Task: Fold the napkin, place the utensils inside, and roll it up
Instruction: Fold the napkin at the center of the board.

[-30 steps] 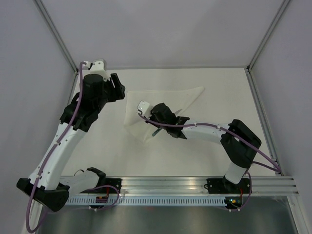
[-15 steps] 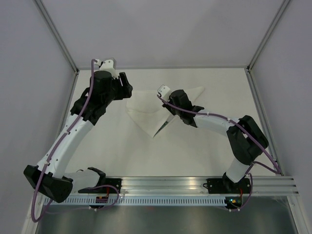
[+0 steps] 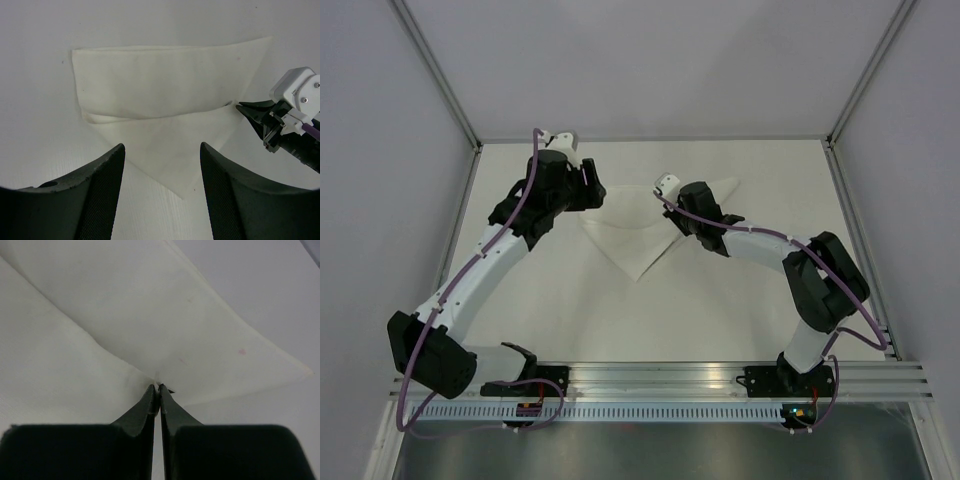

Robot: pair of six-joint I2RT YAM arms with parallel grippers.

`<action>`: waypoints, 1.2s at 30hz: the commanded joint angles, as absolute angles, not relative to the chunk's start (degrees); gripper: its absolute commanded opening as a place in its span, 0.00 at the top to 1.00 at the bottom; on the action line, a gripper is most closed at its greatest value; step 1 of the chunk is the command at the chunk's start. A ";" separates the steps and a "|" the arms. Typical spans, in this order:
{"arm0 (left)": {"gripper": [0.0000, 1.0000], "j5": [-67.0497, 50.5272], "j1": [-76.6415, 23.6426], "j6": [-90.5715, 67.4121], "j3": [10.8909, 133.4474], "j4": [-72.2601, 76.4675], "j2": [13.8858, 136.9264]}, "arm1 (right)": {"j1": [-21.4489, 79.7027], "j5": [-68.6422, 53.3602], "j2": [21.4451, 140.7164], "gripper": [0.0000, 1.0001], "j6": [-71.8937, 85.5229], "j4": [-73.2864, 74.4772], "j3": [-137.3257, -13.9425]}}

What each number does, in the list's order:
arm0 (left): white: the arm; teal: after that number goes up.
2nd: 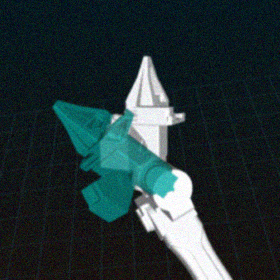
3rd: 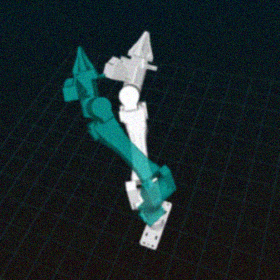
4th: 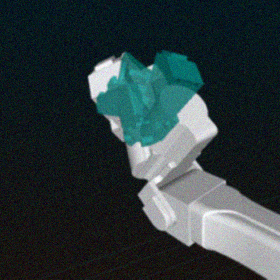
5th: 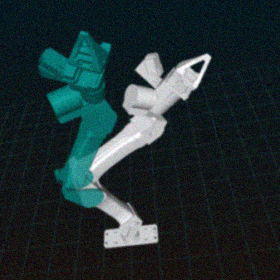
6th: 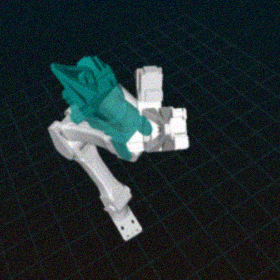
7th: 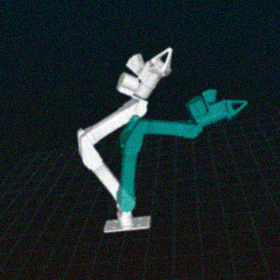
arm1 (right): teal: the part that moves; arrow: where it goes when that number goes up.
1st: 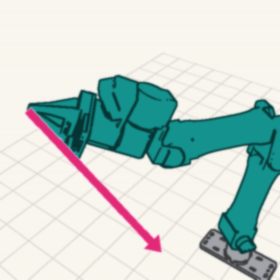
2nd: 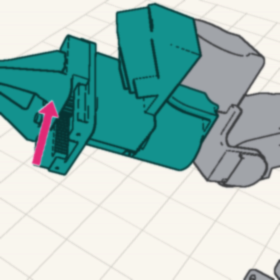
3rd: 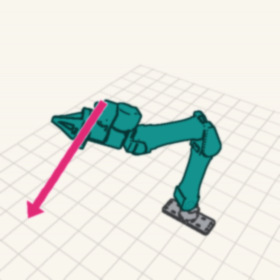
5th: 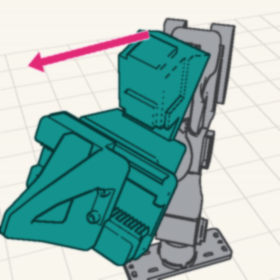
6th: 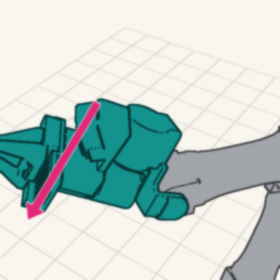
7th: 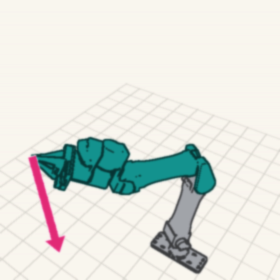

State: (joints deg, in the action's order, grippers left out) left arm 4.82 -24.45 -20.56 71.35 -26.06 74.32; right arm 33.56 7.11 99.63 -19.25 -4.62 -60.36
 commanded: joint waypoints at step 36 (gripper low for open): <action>0.34 -5.98 -26.80 -25.49 59.77 -12.05 81.03 | 9.60 -6.85 114.25 0.36 -0.18 18.45 -86.39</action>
